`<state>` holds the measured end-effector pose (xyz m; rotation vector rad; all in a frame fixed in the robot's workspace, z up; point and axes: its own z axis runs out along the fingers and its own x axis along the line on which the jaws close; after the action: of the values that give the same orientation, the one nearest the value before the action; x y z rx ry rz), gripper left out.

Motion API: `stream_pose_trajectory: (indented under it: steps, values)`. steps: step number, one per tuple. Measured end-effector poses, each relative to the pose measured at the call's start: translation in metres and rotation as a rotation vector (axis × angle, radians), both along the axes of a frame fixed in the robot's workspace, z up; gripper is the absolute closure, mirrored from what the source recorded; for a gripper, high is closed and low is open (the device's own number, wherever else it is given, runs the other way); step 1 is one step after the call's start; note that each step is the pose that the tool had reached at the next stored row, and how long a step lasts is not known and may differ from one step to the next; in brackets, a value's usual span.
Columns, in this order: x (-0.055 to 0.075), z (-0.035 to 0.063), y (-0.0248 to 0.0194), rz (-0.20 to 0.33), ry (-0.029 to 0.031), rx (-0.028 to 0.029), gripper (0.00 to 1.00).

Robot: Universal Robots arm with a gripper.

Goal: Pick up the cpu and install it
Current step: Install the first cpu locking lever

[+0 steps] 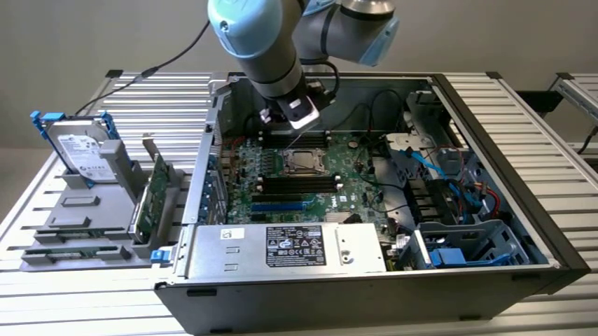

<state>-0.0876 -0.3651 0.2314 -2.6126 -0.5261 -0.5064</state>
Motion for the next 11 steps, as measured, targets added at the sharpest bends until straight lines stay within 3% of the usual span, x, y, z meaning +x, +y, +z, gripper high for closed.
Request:
stream_pose_trajectory:
  steps: [6, 11]
  values:
    - [-0.0002, -0.0001, 0.0, -0.007, 0.0294, -0.0377, 0.89]
    - [-0.0006, -0.0002, 0.0, -0.01, 0.0669, -0.0588, 0.89]
